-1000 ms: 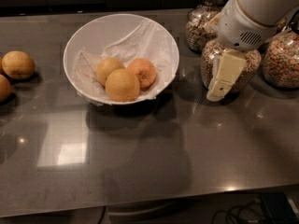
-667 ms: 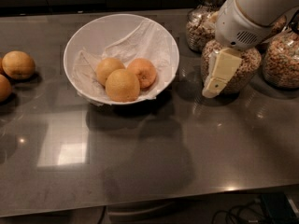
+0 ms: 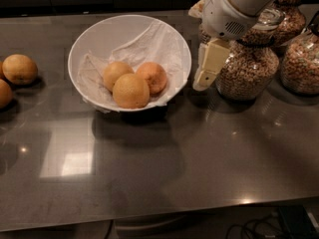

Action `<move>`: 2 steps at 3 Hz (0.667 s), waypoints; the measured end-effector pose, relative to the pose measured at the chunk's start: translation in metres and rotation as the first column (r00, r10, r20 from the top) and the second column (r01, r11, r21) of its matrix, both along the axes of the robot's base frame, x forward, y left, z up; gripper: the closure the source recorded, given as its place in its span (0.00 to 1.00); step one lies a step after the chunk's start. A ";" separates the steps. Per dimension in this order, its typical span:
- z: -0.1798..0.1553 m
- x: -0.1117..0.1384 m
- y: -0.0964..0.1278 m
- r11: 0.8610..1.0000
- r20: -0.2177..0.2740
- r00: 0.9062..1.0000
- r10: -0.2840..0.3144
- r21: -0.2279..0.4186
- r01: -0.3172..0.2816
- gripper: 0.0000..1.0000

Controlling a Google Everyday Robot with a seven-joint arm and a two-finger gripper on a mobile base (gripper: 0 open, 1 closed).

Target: Pick orange from white bowl

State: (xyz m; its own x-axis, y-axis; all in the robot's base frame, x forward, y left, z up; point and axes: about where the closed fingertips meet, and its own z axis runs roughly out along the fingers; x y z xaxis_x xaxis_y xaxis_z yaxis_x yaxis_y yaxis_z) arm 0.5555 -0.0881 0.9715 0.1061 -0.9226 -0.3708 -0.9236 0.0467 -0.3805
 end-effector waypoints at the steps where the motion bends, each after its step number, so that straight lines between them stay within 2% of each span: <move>1: 0.000 0.000 0.000 1.000 0.000 1.000 0.000 0.000 0.000 0.00; 2: 0.004 -0.002 0.002 1.000 0.019 1.000 -0.004 0.000 0.004 0.00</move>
Offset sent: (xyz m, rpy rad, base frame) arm -0.0019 0.0025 0.0086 0.0025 -0.0427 -0.0131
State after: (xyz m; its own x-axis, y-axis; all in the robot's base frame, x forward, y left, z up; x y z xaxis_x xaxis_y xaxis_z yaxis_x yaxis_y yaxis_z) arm 0.5540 -0.0859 0.9756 0.1097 -0.9229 -0.3690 -0.9158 0.0504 -0.3984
